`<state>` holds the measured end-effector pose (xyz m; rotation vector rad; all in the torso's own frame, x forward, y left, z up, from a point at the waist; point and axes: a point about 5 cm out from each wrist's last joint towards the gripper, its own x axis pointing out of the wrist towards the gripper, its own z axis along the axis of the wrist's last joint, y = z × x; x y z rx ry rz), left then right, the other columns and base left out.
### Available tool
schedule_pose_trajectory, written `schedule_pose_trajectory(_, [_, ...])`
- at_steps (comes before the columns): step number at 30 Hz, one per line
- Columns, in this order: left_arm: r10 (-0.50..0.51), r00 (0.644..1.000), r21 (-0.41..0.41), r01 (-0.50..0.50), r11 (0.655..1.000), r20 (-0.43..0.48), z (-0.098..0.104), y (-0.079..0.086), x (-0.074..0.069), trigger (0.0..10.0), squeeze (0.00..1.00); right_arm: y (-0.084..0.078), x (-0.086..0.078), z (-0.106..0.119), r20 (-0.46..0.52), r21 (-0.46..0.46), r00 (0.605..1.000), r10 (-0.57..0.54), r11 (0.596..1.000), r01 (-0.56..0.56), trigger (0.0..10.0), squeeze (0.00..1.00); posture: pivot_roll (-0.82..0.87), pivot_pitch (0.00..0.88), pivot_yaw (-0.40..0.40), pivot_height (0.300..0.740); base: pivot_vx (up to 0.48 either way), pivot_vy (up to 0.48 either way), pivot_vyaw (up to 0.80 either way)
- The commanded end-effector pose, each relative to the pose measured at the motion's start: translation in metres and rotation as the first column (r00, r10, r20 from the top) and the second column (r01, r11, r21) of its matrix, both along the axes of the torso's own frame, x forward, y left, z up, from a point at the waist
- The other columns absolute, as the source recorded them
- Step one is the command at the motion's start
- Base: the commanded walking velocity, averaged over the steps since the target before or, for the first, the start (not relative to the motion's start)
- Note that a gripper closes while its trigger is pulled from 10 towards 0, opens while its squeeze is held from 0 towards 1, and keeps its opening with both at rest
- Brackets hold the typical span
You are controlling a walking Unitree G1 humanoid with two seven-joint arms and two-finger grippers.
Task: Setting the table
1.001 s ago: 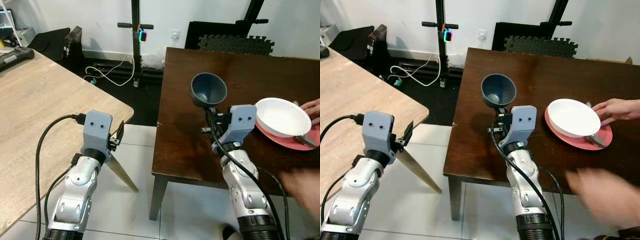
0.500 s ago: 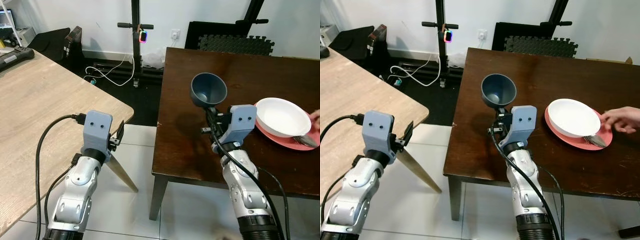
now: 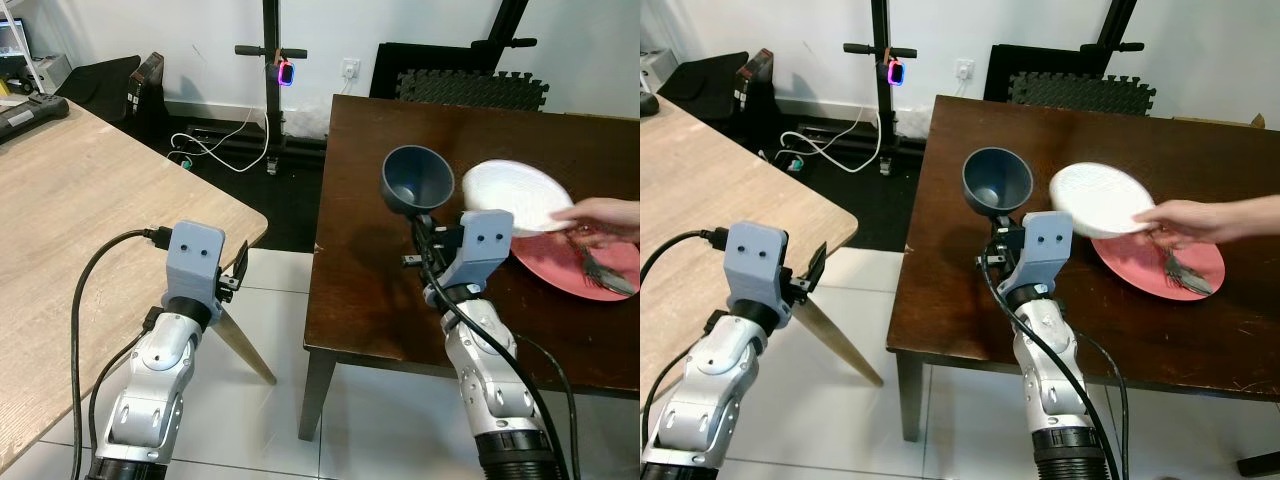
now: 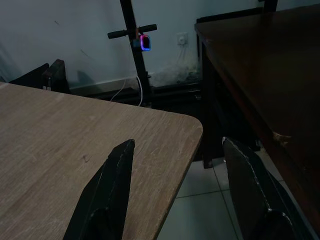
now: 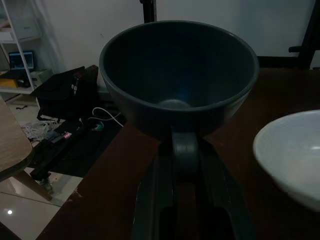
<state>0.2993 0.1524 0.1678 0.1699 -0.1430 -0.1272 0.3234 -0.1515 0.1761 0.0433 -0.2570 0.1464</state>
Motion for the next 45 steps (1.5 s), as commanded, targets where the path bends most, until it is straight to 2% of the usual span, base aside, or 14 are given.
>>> schedule_pose_trajectory(1, [-0.002,1.000,-0.003,0.002,1.000,-0.013,-0.0043,-0.0005,0.0002,10.0,0.00,-0.0014,-0.0006,-0.0005,0.006,-0.001,1.000,-0.007,1.000,0.008,10.0,0.00,0.05,0.082,0.060,0.740,0.000,0.000,0.00])
schedule_pose_trajectory(45, [0.004,1.000,-0.005,-0.004,1.000,-0.009,-0.0040,-0.0006,0.0007,10.0,0.00,-0.0004,0.0002,-0.0001,0.007,-0.004,1.000,-0.002,1.000,0.002,10.0,0.00,0.05,0.075,0.055,0.740,0.000,0.000,0.00])
